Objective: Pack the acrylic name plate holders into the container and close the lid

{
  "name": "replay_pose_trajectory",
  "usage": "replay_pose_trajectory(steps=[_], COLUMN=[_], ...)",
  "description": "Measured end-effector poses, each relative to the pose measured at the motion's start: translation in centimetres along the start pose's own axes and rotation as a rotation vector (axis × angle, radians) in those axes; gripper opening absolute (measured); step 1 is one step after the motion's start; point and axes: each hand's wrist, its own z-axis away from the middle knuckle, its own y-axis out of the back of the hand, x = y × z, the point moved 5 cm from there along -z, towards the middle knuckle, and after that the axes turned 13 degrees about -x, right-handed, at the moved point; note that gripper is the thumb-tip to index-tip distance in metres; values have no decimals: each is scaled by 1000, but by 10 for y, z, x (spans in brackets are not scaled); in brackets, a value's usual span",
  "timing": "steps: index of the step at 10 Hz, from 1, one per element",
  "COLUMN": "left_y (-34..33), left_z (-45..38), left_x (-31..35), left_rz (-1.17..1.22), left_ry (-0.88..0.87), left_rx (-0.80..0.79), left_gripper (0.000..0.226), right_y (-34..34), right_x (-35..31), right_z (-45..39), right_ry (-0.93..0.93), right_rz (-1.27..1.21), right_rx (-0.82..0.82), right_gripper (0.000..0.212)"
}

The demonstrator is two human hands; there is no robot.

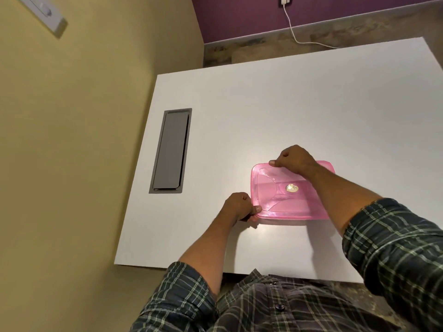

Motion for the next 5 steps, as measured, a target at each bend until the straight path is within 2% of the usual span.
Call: replay_pose_trajectory(steps=[2, 3, 4, 5], left_y=[2, 9, 12, 19], left_z=[9, 10, 8, 2], left_x=[10, 22, 36, 62], left_rz=[-66, -225, -408, -633], left_ry=[39, 77, 101, -58], left_rx=[-74, -100, -76, 224], left_gripper=[34, 31, 43, 55], right_y=[3, 4, 11, 19], right_x=[0, -2, 4, 26], right_z=[4, 9, 24, 48], right_ry=[47, 128, 193, 265], right_rz=[-14, 59, 135, 505], right_rx=[-55, 37, 244, 490], right_gripper=[34, 35, 39, 45])
